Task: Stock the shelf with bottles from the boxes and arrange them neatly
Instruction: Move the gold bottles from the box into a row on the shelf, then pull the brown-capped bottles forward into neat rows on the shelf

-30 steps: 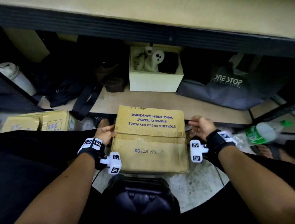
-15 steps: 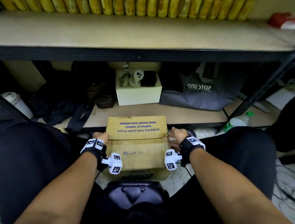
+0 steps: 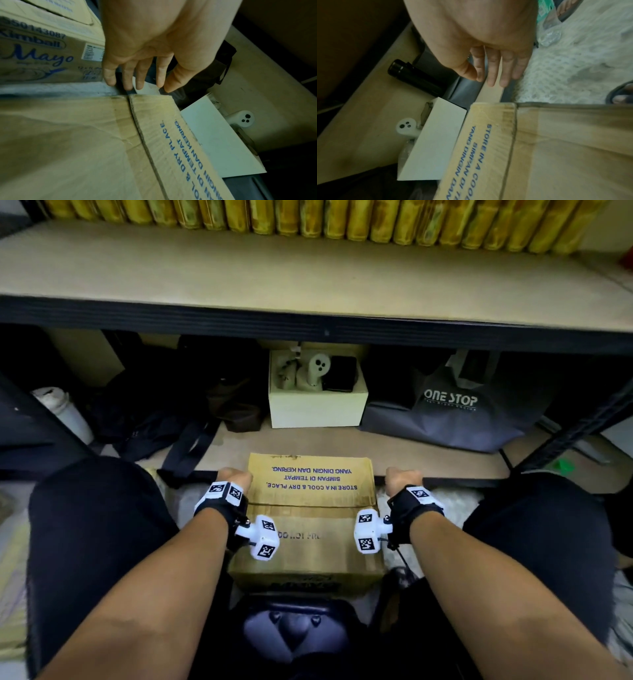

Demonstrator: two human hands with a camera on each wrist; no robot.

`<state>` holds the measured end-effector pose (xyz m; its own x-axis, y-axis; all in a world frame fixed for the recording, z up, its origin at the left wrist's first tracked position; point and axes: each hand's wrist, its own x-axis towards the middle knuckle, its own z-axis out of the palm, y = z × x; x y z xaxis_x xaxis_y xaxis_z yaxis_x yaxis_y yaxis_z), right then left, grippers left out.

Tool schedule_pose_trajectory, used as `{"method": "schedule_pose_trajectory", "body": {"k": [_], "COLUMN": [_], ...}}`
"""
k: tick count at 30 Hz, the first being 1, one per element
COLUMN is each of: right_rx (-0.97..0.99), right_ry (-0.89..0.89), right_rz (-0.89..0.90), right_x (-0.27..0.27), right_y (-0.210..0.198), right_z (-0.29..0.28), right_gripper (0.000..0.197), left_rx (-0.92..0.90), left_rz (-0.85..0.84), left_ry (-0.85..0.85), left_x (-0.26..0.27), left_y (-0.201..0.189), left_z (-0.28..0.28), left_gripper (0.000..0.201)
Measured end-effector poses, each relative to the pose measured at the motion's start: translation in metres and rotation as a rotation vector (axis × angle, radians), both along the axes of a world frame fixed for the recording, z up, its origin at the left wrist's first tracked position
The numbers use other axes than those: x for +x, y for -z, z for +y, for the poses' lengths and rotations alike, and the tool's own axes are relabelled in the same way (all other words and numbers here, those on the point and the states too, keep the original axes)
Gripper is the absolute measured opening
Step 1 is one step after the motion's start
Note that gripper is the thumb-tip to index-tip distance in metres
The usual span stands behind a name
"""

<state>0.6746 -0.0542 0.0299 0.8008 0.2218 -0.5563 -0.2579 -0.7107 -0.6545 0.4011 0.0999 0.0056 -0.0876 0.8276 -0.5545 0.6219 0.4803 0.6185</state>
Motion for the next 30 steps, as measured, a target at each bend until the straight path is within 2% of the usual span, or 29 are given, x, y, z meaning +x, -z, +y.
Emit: {"method": "schedule_pose_trajectory", "body": {"k": [2, 4, 7, 9, 12, 14, 15, 18, 22, 25, 30], "right_rx": [-0.038, -0.053, -0.115, -0.19, -0.275, -0.207, -0.164, -0.147, -0.061, 0.006, 0.009], "right_ry": [-0.018, -0.029, 0.073, -0.011, -0.174, -0.133, -0.104, -0.109, -0.283, -0.379, -0.546], "right_rz": [0.0, 0.039, 0.155, 0.14, 0.203, 0.342, 0.353, 0.285, 0.286, 0.286, 0.187], "right_x": [-0.007, -0.012, -0.021, -0.025, -0.016, -0.011, -0.011, -0.008, -0.008, -0.019, -0.035], "right_y": [-0.001, 0.014, 0.037, 0.042, 0.033, -0.01, -0.04, -0.101, -0.151, -0.224, -0.338], "right_z": [-0.001, -0.003, 0.009, 0.019, 0.031, 0.045, 0.053, 0.082, 0.102, 0.11, 0.116], "right_gripper": [0.025, 0.035, 0.044, 0.046, 0.048, 0.043, 0.042, 0.037, 0.027, 0.018, 0.019], "left_rx": [-0.03, -0.07, -0.071, -0.146, -0.324, -0.366, -0.336, -0.241, -0.216, -0.263, -0.139], "left_rz": [0.01, -0.011, -0.125, -0.093, 0.046, 0.161, 0.192, 0.134, -0.048, -0.134, -0.104], "left_ry": [0.022, -0.024, -0.144, -0.145, -0.019, 0.125, 0.17, 0.33, 0.266, 0.405, 0.53], "left_x": [0.002, 0.004, 0.011, 0.014, 0.021, 0.032, 0.039, 0.066, 0.095, 0.103, 0.102], "left_y": [0.016, 0.032, 0.06, 0.063, 0.016, -0.027, -0.047, -0.102, -0.186, -0.244, -0.35], "left_z": [0.003, 0.002, 0.003, 0.01, 0.021, 0.034, 0.041, 0.058, 0.061, 0.062, 0.061], "left_gripper": [0.033, 0.035, 0.043, 0.046, 0.037, 0.029, 0.027, 0.02, 0.005, 0.01, 0.015]}}
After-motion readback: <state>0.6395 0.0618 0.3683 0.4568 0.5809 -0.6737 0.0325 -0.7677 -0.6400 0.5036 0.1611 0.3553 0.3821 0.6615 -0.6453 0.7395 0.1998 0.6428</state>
